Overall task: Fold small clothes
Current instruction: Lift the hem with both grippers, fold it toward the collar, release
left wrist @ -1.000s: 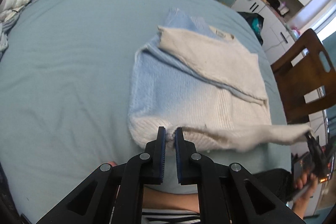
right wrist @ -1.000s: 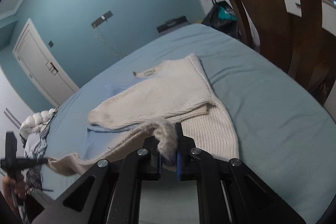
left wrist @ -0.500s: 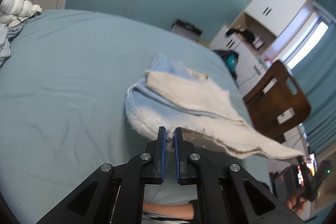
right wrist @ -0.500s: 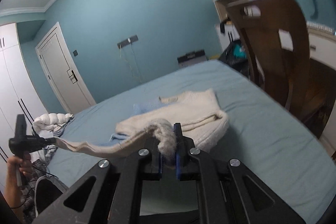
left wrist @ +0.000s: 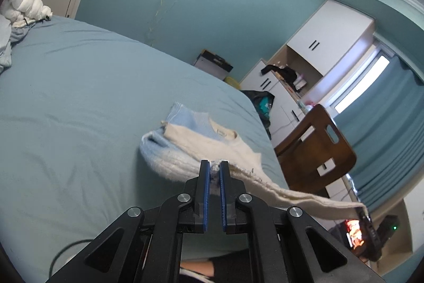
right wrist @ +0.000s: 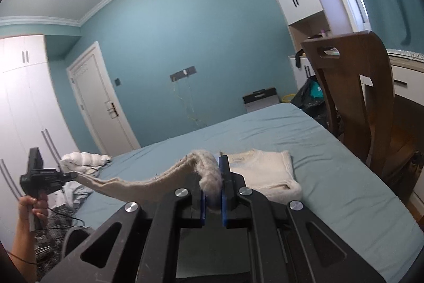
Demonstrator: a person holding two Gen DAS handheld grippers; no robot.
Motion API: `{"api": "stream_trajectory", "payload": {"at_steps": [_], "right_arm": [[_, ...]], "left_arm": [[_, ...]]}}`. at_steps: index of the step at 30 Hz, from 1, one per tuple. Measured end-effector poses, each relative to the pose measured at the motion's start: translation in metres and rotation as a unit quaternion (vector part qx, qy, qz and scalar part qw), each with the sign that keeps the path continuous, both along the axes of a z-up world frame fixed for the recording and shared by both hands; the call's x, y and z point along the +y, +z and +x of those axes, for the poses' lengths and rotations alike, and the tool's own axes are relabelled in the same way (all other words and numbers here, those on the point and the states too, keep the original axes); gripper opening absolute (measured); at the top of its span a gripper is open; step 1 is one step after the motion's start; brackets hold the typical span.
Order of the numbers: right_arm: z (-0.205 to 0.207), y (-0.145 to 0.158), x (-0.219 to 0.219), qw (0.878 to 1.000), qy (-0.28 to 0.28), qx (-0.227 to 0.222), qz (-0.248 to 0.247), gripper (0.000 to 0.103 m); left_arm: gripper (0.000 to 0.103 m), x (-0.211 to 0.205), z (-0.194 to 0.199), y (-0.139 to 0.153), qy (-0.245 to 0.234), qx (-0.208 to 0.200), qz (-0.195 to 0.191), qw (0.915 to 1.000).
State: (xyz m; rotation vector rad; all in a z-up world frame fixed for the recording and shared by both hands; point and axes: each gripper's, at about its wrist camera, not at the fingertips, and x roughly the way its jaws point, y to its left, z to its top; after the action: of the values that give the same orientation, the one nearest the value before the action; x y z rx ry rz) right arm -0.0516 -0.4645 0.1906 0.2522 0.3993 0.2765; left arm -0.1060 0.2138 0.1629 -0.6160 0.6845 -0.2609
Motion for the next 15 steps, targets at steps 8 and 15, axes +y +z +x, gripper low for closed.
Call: {"api": "stream_trajectory", "payload": {"at_steps": [8, 15], "right_arm": [[0.006, -0.003, 0.011, 0.997, 0.037, 0.040, -0.048, 0.004], [0.122, -0.038, 0.002, 0.985, 0.029, 0.157, -0.066, 0.004]], "left_arm": [[0.005, -0.003, 0.013, -0.011, 0.007, 0.013, 0.006, 0.9999], [0.005, -0.010, 0.179, -0.057, -0.011, 0.097, -0.008, 0.9952]]}}
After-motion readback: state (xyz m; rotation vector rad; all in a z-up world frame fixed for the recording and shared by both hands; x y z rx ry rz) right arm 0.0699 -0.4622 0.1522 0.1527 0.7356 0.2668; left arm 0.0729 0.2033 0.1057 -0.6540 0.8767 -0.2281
